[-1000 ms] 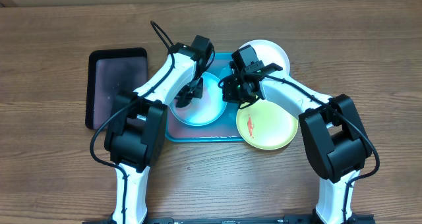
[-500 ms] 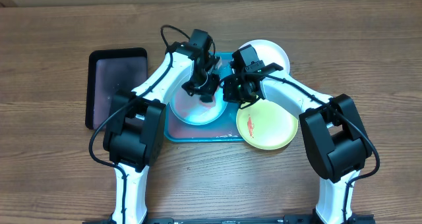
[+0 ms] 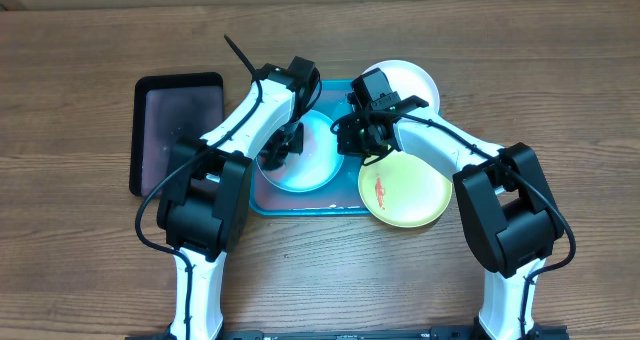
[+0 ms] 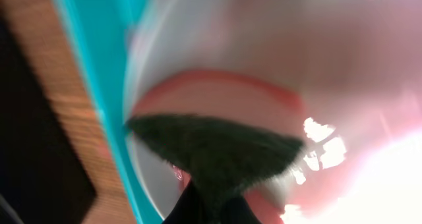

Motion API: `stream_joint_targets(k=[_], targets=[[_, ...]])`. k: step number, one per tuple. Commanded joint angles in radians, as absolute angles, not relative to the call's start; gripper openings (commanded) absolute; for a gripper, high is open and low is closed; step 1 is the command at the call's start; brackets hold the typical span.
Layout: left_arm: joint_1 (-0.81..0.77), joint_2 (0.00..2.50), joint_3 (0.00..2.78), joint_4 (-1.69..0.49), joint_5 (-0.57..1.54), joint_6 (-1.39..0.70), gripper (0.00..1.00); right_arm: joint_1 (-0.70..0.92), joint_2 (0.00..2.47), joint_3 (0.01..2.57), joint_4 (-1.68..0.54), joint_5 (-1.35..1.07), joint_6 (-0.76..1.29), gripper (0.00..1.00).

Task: Clean dirty plates on tray and stack at the side
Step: 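Scrub the light-blue plate with the sponge while right gripper holds rim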

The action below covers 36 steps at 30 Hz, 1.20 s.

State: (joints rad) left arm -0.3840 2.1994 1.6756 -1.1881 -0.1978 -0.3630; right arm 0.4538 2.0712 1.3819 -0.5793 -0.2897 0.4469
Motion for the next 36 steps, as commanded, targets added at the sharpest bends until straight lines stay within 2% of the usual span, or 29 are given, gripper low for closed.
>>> stream_joint_targets(k=[1, 4, 10, 13, 16, 20, 22, 26, 29, 33, 36], targets=[[-0.381, 2.198, 1.679, -1.220, 0.046, -0.160, 0.04, 0.451, 2.078, 1.407, -0.578, -0.293, 0.450, 0.04], [-0.381, 2.198, 1.679, -1.194, 0.249, -0.004, 0.04, 0.451, 2.078, 1.407, -0.577, -0.293, 0.450, 0.04], [-0.380, 2.198, 1.679, -0.982, 0.276, -0.031, 0.04, 0.451, 2.078, 1.407, -0.580, -0.292, 0.449, 0.04], [-0.380, 2.198, 1.679, -0.886, 0.129, -0.118, 0.04, 0.451, 2.078, 1.407, -0.580, -0.292, 0.450, 0.04], [-0.380, 2.198, 1.679, -0.847, -0.136, -0.259, 0.04, 0.451, 2.078, 1.407, -0.580, -0.292, 0.449, 0.04], [-0.380, 2.198, 1.679, -0.912, -0.439, -0.398, 0.06, 0.451, 2.078, 1.407, -0.580, -0.290, 0.449, 0.04], [-0.380, 2.198, 1.679, -0.970, -0.464, -0.417, 0.06, 0.451, 2.078, 1.407, -0.580, -0.290, 0.449, 0.04], [-0.380, 2.198, 1.679, -1.089, -0.315, -0.402, 0.04, 0.451, 2.078, 1.407, -0.577, -0.290, 0.449, 0.04], [-0.380, 2.198, 1.679, -1.141, -0.062, -0.279, 0.04, 0.451, 2.078, 1.407, -0.577, -0.290, 0.450, 0.04], [-0.380, 2.198, 1.679, -1.131, 0.283, -0.088, 0.04, 0.451, 2.078, 1.407, -0.577, -0.290, 0.450, 0.04], [-0.380, 2.198, 1.679, -1.067, 0.341, -0.077, 0.04, 0.451, 2.078, 1.407, -0.578, -0.290, 0.449, 0.04]])
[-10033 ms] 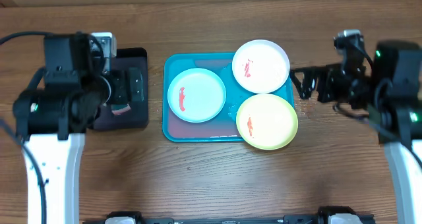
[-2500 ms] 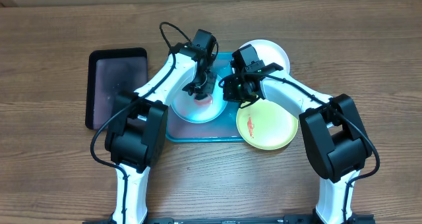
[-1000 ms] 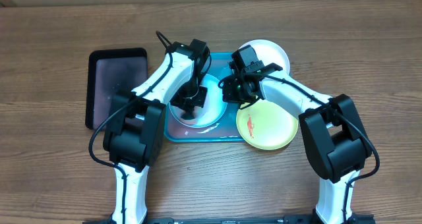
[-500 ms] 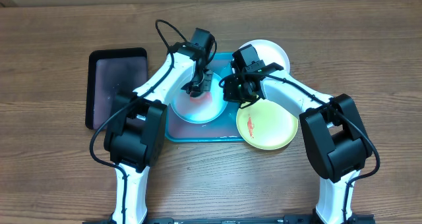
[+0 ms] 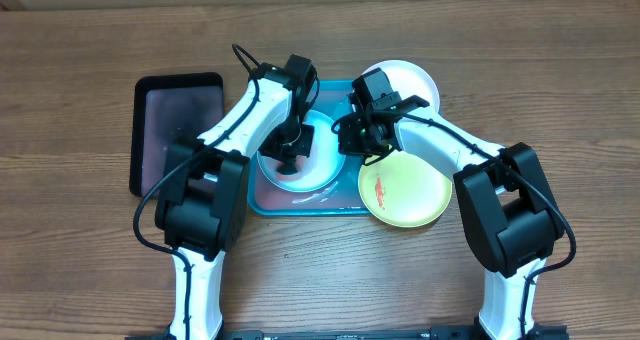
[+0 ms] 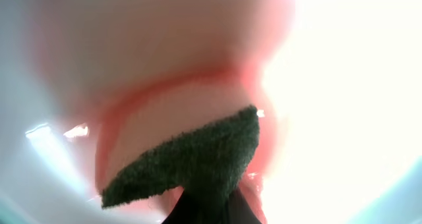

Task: Clean dirty plates on tray and stack at the side
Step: 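Scrub the light-blue plate with the sponge while right gripper holds rim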

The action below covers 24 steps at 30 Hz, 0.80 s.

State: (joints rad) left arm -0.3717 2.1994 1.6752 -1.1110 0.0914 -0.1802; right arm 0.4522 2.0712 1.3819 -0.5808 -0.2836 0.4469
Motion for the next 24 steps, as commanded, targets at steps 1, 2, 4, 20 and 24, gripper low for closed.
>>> stream_joint_targets(k=[1, 2, 4, 20, 24], targets=[[-0.380, 2.198, 1.679, -1.037, 0.336, -0.087, 0.04, 0.451, 2.078, 1.407, -0.578, -0.290, 0.450, 0.04], [-0.380, 2.198, 1.679, -1.006, 0.326, -0.099, 0.04, 0.451, 2.078, 1.407, -0.578, -0.290, 0.449, 0.04], [-0.376, 2.198, 1.679, -0.938, 0.270, -0.140, 0.04, 0.451, 2.078, 1.407, -0.578, -0.290, 0.449, 0.04], [-0.354, 2.198, 1.678, -1.125, -0.048, -0.325, 0.04, 0.451, 2.078, 1.407, -0.577, -0.290, 0.449, 0.04], [-0.354, 2.198, 1.678, -1.184, 0.309, -0.064, 0.04, 0.451, 2.078, 1.407, -0.572, -0.290, 0.450, 0.04]])
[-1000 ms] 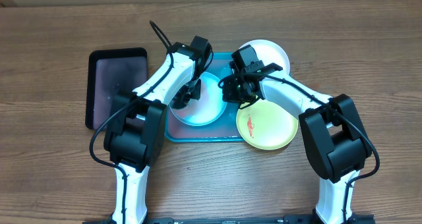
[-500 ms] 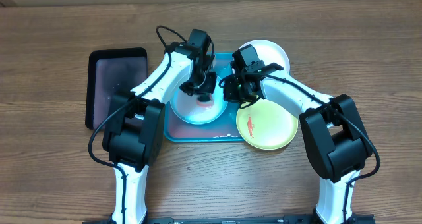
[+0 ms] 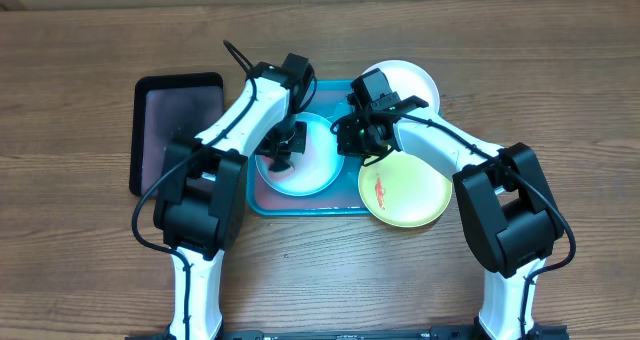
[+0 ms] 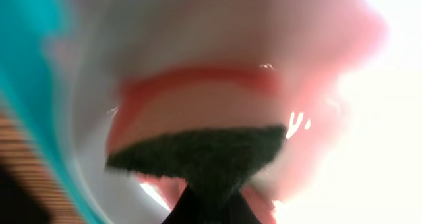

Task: Clean dirty plates on tray and stack at the side
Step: 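Scrub the light-blue plate with the sponge while right gripper holds rim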

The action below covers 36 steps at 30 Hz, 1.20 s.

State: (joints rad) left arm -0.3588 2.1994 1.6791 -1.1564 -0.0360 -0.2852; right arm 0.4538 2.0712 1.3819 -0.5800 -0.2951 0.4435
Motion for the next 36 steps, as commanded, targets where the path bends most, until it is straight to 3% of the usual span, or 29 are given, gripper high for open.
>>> stream_joint_targets(k=[1, 7, 11, 15, 22, 25, 27, 32, 36], targets=[[-0.354, 2.198, 1.678, -1.185, 0.396, -0.006, 0.04, 0.451, 2.078, 1.407, -0.570, -0.290, 0.450, 0.04], [-0.354, 2.198, 1.678, -1.049, 0.450, 0.002, 0.04, 0.451, 2.078, 1.407, -0.574, -0.290, 0.450, 0.04], [-0.354, 2.198, 1.678, -0.945, 0.216, -0.165, 0.04, 0.451, 2.078, 1.407, -0.574, -0.290, 0.449, 0.04], [-0.354, 2.198, 1.678, -1.002, -0.031, -0.358, 0.04, 0.451, 2.078, 1.407, -0.575, -0.290, 0.449, 0.04], [-0.380, 2.198, 1.676, -1.208, 0.010, -0.403, 0.04, 0.451, 2.078, 1.407, -0.569, -0.290, 0.450, 0.04], [-0.393, 2.198, 1.676, -1.233, 0.113, -0.290, 0.04, 0.451, 2.078, 1.407, -0.569, -0.290, 0.450, 0.04], [-0.394, 2.198, 1.676, -1.229, 0.200, -0.194, 0.04, 0.451, 2.078, 1.407, -0.569, -0.290, 0.450, 0.04], [-0.386, 2.198, 1.676, -1.096, 0.192, -0.192, 0.04, 0.451, 2.078, 1.407, -0.570, -0.290, 0.450, 0.04], [-0.385, 2.198, 1.676, -0.992, -0.002, -0.345, 0.04, 0.451, 2.078, 1.407, -0.570, -0.290, 0.450, 0.04]])
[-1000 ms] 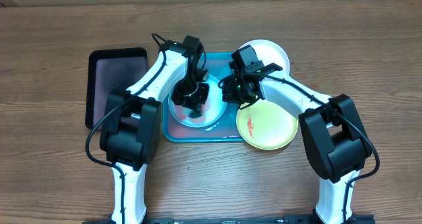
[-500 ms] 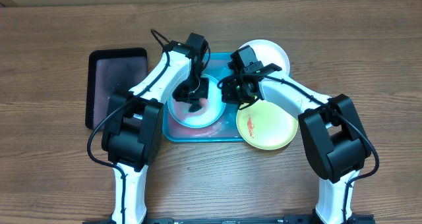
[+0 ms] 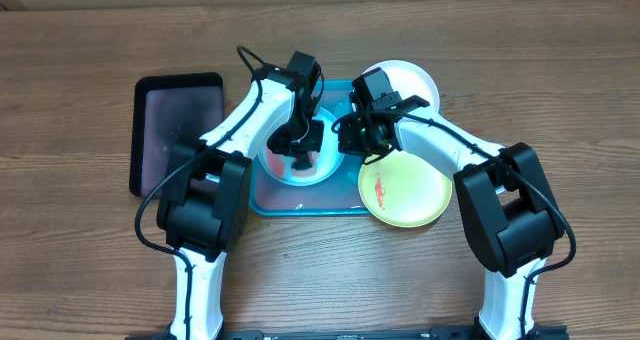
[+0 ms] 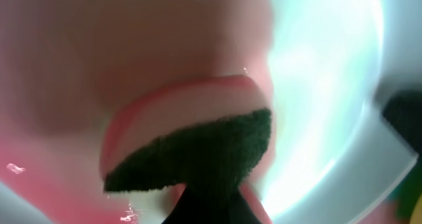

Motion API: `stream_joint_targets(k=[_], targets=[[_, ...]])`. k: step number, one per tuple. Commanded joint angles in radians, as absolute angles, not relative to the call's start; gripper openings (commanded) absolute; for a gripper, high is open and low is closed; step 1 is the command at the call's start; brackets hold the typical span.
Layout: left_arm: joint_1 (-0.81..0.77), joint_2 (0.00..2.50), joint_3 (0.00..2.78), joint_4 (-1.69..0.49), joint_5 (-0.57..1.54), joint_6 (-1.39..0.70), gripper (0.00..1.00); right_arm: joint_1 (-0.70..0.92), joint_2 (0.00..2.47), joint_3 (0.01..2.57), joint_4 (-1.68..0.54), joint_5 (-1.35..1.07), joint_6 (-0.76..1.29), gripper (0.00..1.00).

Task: Clean dirty plates on tray and stack at the side
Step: 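Scrub the light-blue plate with the sponge while right gripper holds rim, then lift the sponge away with the left gripper and raise the plate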

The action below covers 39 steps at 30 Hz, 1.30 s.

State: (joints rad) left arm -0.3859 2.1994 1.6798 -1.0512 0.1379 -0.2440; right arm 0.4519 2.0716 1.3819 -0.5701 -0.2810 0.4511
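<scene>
A pale plate [image 3: 283, 168] lies on the teal tray [image 3: 262, 202]. My left gripper [image 3: 301, 148] stands over the plate's middle, shut on a dark green scrub sponge [image 4: 198, 151] that presses flat on the wet, pink-tinted plate surface [image 4: 132, 46]. My right gripper [image 3: 356, 136] sits at the plate's right rim, where a dark finger [image 4: 403, 112] lies over the edge. A yellow-green plate [image 3: 410, 195] with a red smear rests to the right of the tray. A white plate [image 3: 412, 80] lies behind it.
A black tray [image 3: 175, 130] lies on the wooden table to the left of the teal tray. The two arms crowd the middle of the table, their forearms crossing over the tray's near corners.
My left gripper has shifted with the sponge from the plate's left part to its middle-right, close to the right gripper. The right arm has stayed put.
The left gripper kept the sponge on the plate throughout: first at its left edge near the tray wall, then nearer the centre, then left again, now centre-right. The right gripper has stayed at the plate's right rim the whole time.
</scene>
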Motion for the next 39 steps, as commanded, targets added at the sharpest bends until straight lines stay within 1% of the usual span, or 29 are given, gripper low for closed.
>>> stream_joint_targets(k=[1, 3, 6, 8, 13, 18, 20, 22, 26, 30, 35, 39], targets=[[-0.385, 2.198, 1.676, -0.975, -0.061, -0.381, 0.04, 0.451, 2.078, 1.407, -0.570, -0.290, 0.450, 0.04], [-0.385, 2.198, 1.676, -0.950, -0.178, -0.441, 0.04, 0.451, 2.078, 1.407, -0.570, -0.290, 0.450, 0.04], [-0.385, 2.198, 1.684, -0.930, -0.323, -0.479, 0.04, 0.451, 2.078, 1.407, -0.572, -0.290, 0.450, 0.04], [-0.380, 2.197, 1.716, -0.958, -0.365, -0.479, 0.04, 0.451, 2.078, 1.407, -0.576, -0.290, 0.450, 0.04], [-0.352, 2.197, 1.900, -1.127, -0.344, -0.479, 0.04, 0.451, 2.078, 1.407, -0.585, -0.290, 0.450, 0.04], [-0.312, 2.197, 2.076, -1.274, -0.237, -0.472, 0.04, 0.452, 2.045, 1.410, -0.631, -0.281, 0.450, 0.04], [-0.296, 2.197, 2.113, -1.307, -0.177, -0.452, 0.04, 0.454, 2.004, 1.410, -0.662, -0.236, 0.450, 0.04], [-0.278, 2.197, 2.123, -1.323, -0.098, -0.419, 0.04, 0.466, 1.928, 1.410, -0.702, -0.141, 0.449, 0.04], [-0.271, 2.198, 2.114, -1.335, -0.039, -0.406, 0.04, 0.505, 1.818, 1.410, -0.751, 0.033, 0.449, 0.04], [-0.273, 2.198, 2.114, -1.343, 0.022, -0.380, 0.04, 0.583, 1.732, 1.410, -0.780, 0.311, 0.449, 0.04], [-0.274, 2.198, 2.114, -1.341, 0.030, -0.381, 0.04, 0.699, 1.705, 1.410, -0.815, 0.660, 0.449, 0.04], [-0.273, 2.198, 2.114, -1.341, 0.030, -0.381, 0.04, 0.759, 1.706, 1.409, -0.852, 0.796, 0.449, 0.04]])
